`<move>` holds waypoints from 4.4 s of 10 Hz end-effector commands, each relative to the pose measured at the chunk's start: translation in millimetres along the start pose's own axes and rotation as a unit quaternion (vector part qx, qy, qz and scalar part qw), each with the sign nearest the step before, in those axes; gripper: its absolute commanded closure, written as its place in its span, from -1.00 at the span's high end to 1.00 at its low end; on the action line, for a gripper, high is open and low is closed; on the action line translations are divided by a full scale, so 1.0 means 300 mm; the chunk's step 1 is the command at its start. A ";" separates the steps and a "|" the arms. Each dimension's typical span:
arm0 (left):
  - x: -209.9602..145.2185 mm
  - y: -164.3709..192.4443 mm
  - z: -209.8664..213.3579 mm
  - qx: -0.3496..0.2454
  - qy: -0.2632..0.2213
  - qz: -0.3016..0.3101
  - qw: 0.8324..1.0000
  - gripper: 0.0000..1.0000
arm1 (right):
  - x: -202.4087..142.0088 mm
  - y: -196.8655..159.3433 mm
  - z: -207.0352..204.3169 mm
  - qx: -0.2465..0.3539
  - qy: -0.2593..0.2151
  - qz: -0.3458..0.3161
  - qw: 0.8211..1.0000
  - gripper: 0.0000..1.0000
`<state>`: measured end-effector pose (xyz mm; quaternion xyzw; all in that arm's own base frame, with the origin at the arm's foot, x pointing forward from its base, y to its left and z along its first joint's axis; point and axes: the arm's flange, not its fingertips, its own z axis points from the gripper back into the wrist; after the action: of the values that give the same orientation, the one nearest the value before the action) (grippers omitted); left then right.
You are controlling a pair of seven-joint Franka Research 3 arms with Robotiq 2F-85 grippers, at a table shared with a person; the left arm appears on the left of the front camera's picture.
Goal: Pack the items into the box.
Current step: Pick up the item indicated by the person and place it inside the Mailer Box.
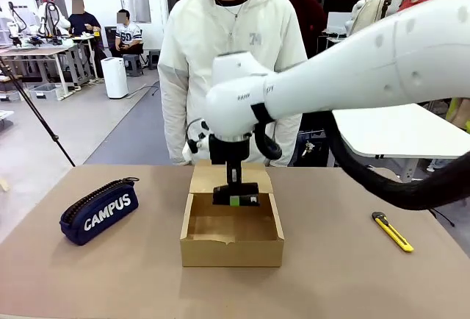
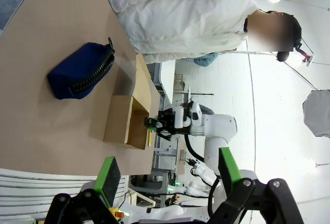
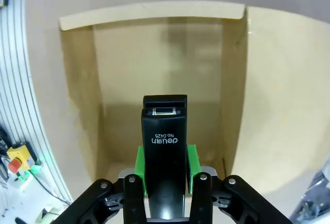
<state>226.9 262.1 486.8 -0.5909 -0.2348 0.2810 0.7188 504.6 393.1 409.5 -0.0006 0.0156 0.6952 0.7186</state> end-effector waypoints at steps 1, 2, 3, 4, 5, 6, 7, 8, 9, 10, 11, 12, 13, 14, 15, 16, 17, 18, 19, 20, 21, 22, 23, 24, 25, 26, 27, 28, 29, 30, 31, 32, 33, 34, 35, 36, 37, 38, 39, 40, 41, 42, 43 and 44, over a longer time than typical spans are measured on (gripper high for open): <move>-0.002 -0.002 0.007 -0.006 0.001 -0.007 1.000 1.00 | 0.036 -0.014 -0.109 0.002 -0.015 -0.001 1.000 -1.00; -0.002 -0.002 0.007 -0.006 0.001 -0.007 1.000 1.00 | 0.051 -0.018 -0.193 0.004 -0.008 -0.013 1.000 -1.00; -0.002 -0.002 0.007 -0.006 0.001 -0.007 1.000 1.00 | 0.052 -0.017 -0.232 0.012 -0.005 -0.008 1.000 -1.00; -0.002 -0.002 0.007 -0.006 0.001 -0.007 1.000 1.00 | 0.051 -0.014 -0.248 0.019 0.011 -0.004 1.000 -1.00; -0.002 -0.002 0.007 -0.006 0.001 -0.007 1.000 1.00 | 0.053 -0.014 -0.253 0.019 0.024 0.005 1.000 -1.00; -0.002 -0.002 0.007 -0.006 0.001 -0.007 1.000 1.00 | 0.053 -0.016 -0.253 0.026 0.023 0.012 0.999 -0.30; -0.002 -0.002 0.007 -0.006 0.001 -0.007 1.000 1.00 | 0.051 -0.024 -0.250 0.027 0.024 0.019 0.999 0.86; -0.002 -0.002 0.007 -0.006 0.001 -0.007 1.000 1.00 | 0.052 -0.028 -0.249 0.030 0.026 0.020 0.999 1.00; -0.002 -0.002 0.007 -0.006 0.001 -0.007 1.000 1.00 | 0.054 -0.028 -0.251 0.031 0.029 0.022 0.999 1.00; -0.002 -0.002 0.007 -0.006 0.001 -0.007 1.000 1.00 | 0.053 -0.026 -0.251 0.032 0.027 0.024 0.999 1.00; -0.002 -0.002 0.007 -0.006 0.001 -0.007 1.000 1.00 | 0.050 -0.025 -0.247 0.031 0.027 0.022 0.999 1.00; -0.002 -0.002 0.007 -0.006 0.001 -0.007 1.000 1.00 | 0.044 -0.026 -0.224 0.028 0.026 0.020 0.999 1.00; -0.002 -0.002 0.007 -0.006 0.001 -0.007 1.000 1.00 | 0.027 -0.028 -0.183 0.024 0.027 0.010 0.999 1.00; -0.002 -0.002 0.007 -0.006 0.001 -0.007 1.000 1.00 | -0.015 -0.030 -0.110 0.019 0.018 0.003 1.000 1.00; -0.002 -0.002 0.007 -0.006 0.001 -0.007 1.000 1.00 | -0.090 -0.019 -0.002 0.024 -0.010 -0.029 0.999 1.00; -0.002 -0.002 0.007 -0.006 0.001 -0.007 1.000 1.00 | -0.217 0.017 0.149 0.035 -0.025 -0.078 0.996 1.00; -0.002 -0.002 0.007 -0.006 0.001 -0.007 1.000 1.00 | -0.361 0.067 0.273 0.076 -0.034 -0.140 0.987 1.00; -0.002 -0.002 0.007 -0.006 0.001 -0.007 1.000 1.00 | -0.507 0.147 0.383 0.114 -0.061 -0.186 0.974 1.00; -0.002 -0.002 0.007 -0.006 0.001 -0.007 1.000 1.00 | -0.672 0.229 0.461 0.133 -0.100 -0.250 0.954 1.00; -0.002 -0.002 0.007 -0.006 0.001 -0.007 1.000 1.00 | -0.861 0.327 0.526 0.142 -0.158 -0.299 0.930 1.00; -0.002 -0.002 0.007 -0.006 0.001 -0.007 1.000 1.00 | -1.034 0.408 0.557 0.162 -0.232 -0.313 0.907 1.00; -0.002 -0.002 0.007 -0.006 0.001 -0.007 1.000 1.00 | -1.219 0.482 0.553 0.189 -0.314 -0.330 0.870 1.00; -0.002 -0.002 0.007 -0.006 0.001 -0.007 1.000 1.00 | -1.401 0.572 0.516 0.206 -0.388 -0.390 0.809 1.00; -0.002 -0.002 0.007 -0.006 0.001 -0.007 1.000 1.00 | -1.534 0.653 0.455 0.216 -0.447 -0.421 0.759 1.00; -0.002 -0.002 0.007 -0.006 0.001 -0.007 1.000 1.00 | -1.628 0.717 0.373 0.230 -0.491 -0.447 0.711 1.00; -0.002 -0.002 0.007 -0.006 0.001 -0.007 1.000 1.00 | -1.690 0.763 0.277 0.242 -0.529 -0.447 0.679 1.00; -0.002 -0.002 0.007 -0.006 0.001 -0.007 1.000 1.00 | -1.724 0.784 0.173 0.253 -0.568 -0.444 0.644 1.00; -0.002 -0.002 0.007 -0.006 0.001 -0.007 1.000 1.00 | -1.727 0.779 0.095 0.256 -0.588 -0.445 0.625 1.00; -0.002 -0.002 0.007 -0.006 0.001 -0.007 1.000 1.00 | -1.754 0.798 0.239 0.264 -0.512 -0.459 0.676 1.00; -0.002 -0.002 0.007 -0.006 0.001 -0.007 1.000 1.00 | -1.754 0.798 0.239 0.264 -0.512 -0.459 0.676 1.00; -0.002 -0.002 0.007 -0.006 0.001 -0.007 1.000 1.00 | -1.754 0.798 0.239 0.264 -0.512 -0.459 0.676 1.00; -0.002 -0.002 0.007 -0.006 0.001 -0.007 1.000 1.00 | -1.754 0.798 0.239 0.264 -0.512 -0.459 0.676 1.00; -0.002 -0.002 0.007 -0.006 0.001 -0.007 1.000 1.00 | -1.754 0.798 0.239 0.264 -0.512 -0.459 0.676 1.00; -0.002 -0.002 0.007 -0.006 0.001 -0.007 1.000 1.00 | -1.754 0.798 0.239 0.264 -0.512 -0.459 0.676 1.00; -0.002 -0.002 0.007 -0.006 0.001 -0.007 1.000 1.00 | -1.754 0.798 0.239 0.264 -0.512 -0.459 0.676 1.00; -0.002 -0.002 0.007 -0.006 0.001 -0.007 1.000 1.00 | -1.754 0.798 0.239 0.264 -0.512 -0.459 0.676 1.00; -0.002 -0.002 0.007 -0.006 0.001 -0.007 1.000 1.00 | -1.754 0.798 0.239 0.264 -0.512 -0.459 0.676 1.00; -0.002 -0.002 0.007 -0.006 0.001 -0.007 1.000 1.00 | -1.754 0.798 0.239 0.264 -0.512 -0.459 0.676 1.00; -0.002 -0.002 0.007 -0.006 0.001 -0.007 1.000 1.00 | -1.754 0.798 0.239 0.264 -0.512 -0.459 0.676 1.00; -0.002 -0.002 0.007 -0.006 0.001 -0.007 1.000 1.00 | -1.754 0.798 0.239 0.264 -0.512 -0.459 0.676 1.00; -0.002 -0.002 0.007 -0.006 0.001 -0.007 1.000 1.00 | -1.754 0.798 0.239 0.264 -0.512 -0.459 0.676 1.00; -0.002 -0.002 0.007 -0.006 0.001 -0.007 1.000 1.00 | -1.754 0.798 0.239 0.264 -0.512 -0.459 0.676 1.00; -0.002 -0.002 0.007 -0.006 0.001 -0.007 1.000 1.00 | -1.754 0.798 0.239 0.264 -0.512 -0.459 0.676 1.00; -0.002 -0.002 0.007 -0.006 0.001 -0.007 1.000 1.00 | -1.754 0.798 0.239 0.264 -0.512 -0.459 0.676 1.00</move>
<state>226.7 262.3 486.9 -0.5908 -0.2349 0.2812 0.7188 252.1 -121.0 495.3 0.5377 -0.1797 0.1363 0.8124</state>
